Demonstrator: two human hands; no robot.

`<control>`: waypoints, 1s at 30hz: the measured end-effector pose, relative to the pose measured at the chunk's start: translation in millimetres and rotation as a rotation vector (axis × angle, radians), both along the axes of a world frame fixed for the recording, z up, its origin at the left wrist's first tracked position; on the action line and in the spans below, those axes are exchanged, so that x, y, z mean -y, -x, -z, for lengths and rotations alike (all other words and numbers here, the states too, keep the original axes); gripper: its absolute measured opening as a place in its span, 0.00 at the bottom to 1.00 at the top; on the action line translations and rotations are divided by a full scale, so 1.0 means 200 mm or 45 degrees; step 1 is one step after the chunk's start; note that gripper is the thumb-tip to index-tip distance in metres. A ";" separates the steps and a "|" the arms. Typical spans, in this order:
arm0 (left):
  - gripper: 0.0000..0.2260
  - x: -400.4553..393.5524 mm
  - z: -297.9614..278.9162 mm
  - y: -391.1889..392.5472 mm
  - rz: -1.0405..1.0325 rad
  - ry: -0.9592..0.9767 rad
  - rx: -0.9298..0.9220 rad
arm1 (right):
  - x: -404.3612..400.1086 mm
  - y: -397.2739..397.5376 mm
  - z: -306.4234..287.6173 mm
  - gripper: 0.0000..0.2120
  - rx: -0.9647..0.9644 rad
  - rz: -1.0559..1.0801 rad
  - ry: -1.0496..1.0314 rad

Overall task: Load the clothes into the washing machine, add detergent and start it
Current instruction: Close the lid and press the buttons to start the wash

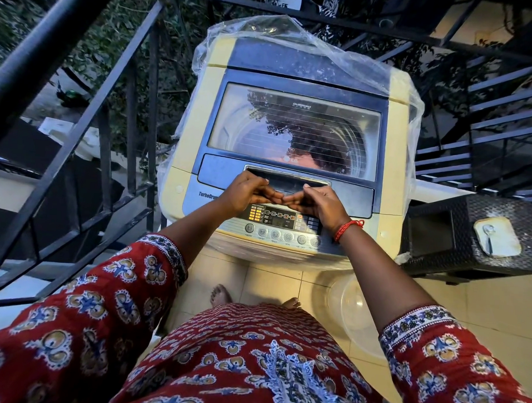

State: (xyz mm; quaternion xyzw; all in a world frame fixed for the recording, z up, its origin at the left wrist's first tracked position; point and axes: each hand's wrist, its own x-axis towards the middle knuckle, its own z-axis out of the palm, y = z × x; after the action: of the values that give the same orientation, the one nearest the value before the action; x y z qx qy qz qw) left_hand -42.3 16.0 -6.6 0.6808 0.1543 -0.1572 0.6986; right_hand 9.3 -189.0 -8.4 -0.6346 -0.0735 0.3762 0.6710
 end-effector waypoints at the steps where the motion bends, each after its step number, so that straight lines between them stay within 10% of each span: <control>1: 0.18 0.00 0.00 0.00 0.001 -0.001 0.000 | 0.00 0.00 0.00 0.21 0.001 0.000 0.001; 30: 0.19 0.00 0.03 0.00 -0.033 0.031 0.010 | -0.01 0.01 -0.02 0.22 0.010 0.001 -0.001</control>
State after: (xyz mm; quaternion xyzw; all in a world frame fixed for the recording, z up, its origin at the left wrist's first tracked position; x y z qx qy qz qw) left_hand -42.0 16.0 -12.6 0.6706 0.1585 -0.1473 0.7095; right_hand 7.5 -188.0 -4.2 -0.6359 -0.0759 0.3734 0.6711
